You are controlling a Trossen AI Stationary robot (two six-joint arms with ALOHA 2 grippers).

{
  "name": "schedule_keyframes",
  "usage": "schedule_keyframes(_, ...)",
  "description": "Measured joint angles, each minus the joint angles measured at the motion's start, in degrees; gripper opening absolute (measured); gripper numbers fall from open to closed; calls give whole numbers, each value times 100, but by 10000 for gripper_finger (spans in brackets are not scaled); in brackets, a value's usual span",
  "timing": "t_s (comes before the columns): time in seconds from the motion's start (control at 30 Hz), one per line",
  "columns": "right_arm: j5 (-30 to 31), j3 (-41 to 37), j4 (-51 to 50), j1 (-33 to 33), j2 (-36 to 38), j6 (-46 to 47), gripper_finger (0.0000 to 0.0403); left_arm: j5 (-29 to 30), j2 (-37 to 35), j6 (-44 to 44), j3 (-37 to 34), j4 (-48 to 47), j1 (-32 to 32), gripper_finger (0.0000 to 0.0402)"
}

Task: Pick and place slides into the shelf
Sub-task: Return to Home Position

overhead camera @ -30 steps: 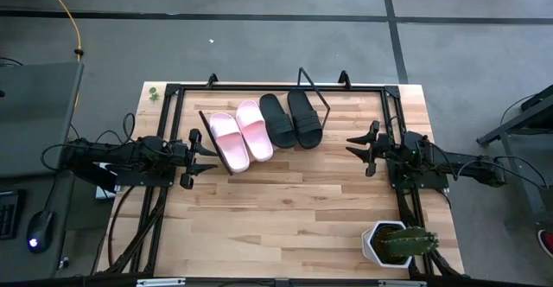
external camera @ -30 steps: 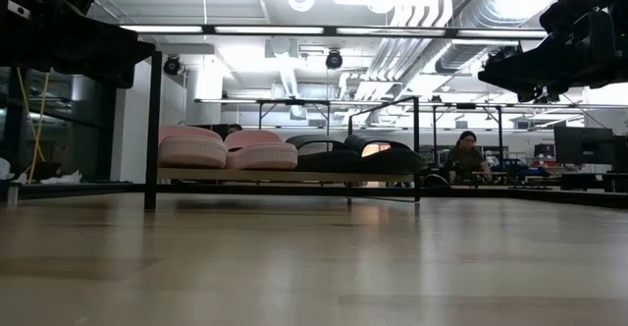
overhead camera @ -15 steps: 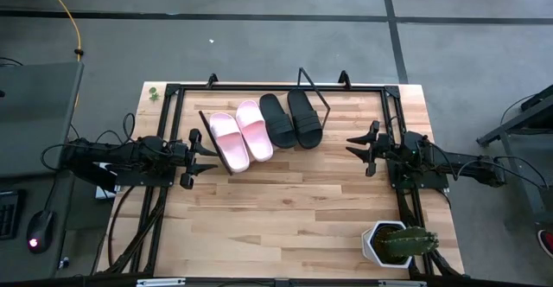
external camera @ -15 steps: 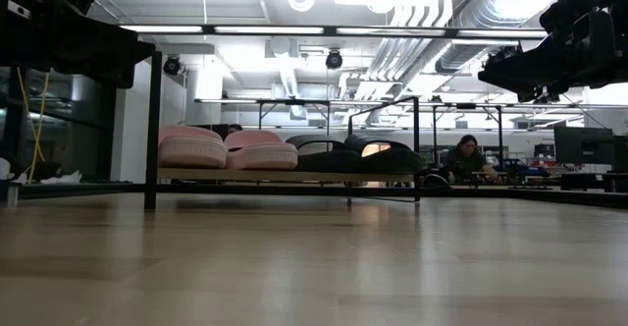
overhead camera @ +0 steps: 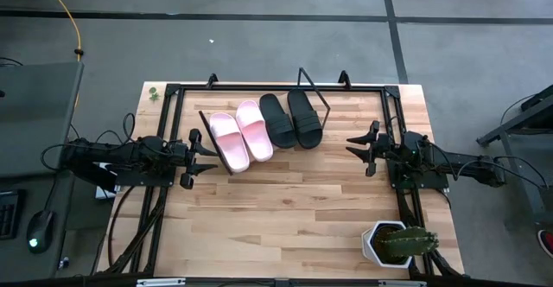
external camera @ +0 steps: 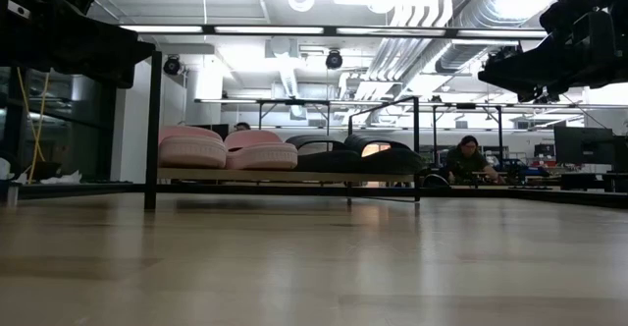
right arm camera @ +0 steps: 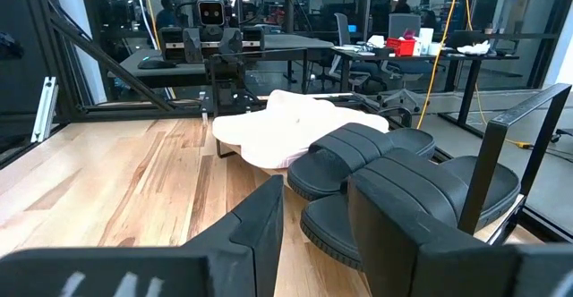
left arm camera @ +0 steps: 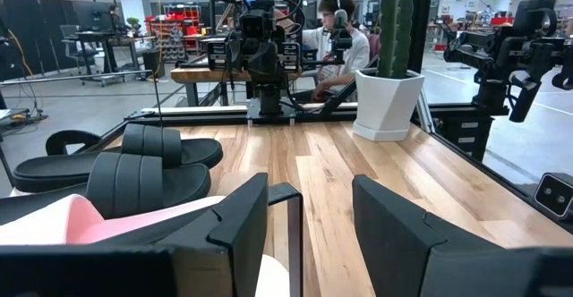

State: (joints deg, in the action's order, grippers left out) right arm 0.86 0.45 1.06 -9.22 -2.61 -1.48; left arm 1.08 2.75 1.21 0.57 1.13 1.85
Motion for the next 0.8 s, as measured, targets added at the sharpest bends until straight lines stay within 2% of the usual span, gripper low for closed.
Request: schedule_keyframes(0.8,2,0,2,-1,0,-2,117,0,0,-1,0,0,2,150)
